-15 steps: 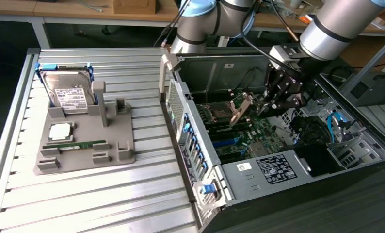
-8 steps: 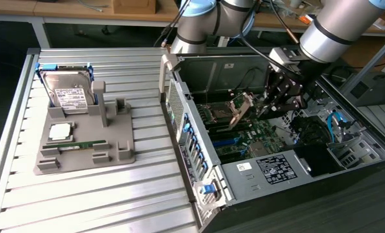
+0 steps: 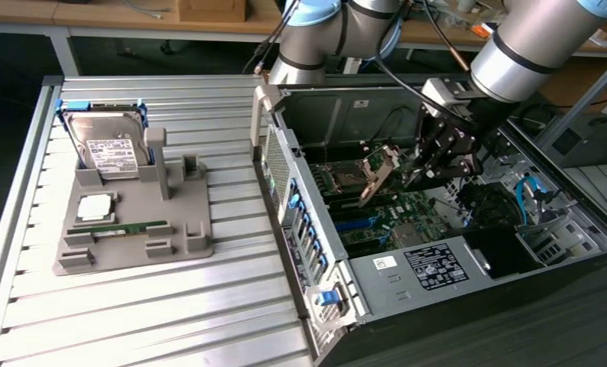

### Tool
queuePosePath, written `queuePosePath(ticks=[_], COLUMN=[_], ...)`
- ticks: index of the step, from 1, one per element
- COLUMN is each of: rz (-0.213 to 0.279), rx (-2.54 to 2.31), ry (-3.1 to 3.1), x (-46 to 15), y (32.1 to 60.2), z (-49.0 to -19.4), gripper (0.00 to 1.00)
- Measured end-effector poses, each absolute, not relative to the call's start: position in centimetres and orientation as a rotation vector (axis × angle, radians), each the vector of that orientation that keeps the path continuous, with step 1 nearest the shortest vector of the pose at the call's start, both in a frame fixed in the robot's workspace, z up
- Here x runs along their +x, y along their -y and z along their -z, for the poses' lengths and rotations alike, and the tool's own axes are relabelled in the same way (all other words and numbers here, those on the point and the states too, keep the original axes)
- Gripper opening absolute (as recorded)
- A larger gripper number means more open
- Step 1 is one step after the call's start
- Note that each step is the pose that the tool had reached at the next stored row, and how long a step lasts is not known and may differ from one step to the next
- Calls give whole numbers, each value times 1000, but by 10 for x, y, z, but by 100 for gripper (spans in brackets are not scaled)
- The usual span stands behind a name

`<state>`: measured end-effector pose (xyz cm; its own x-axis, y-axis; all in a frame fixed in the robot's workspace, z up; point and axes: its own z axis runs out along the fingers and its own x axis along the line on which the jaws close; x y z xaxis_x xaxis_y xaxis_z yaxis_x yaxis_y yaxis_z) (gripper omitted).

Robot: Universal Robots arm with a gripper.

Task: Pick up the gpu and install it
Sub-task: 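Pick up the gpu and move the gpu toward the slot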

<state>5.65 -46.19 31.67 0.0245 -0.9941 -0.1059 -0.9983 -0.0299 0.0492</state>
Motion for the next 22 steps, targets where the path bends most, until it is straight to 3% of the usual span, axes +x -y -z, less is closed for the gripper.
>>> queuePosePath(ticks=[22], rz=[-175], rx=[-2219], ry=[-2159], x=[31], y=[467], z=[-314], gripper=[27])
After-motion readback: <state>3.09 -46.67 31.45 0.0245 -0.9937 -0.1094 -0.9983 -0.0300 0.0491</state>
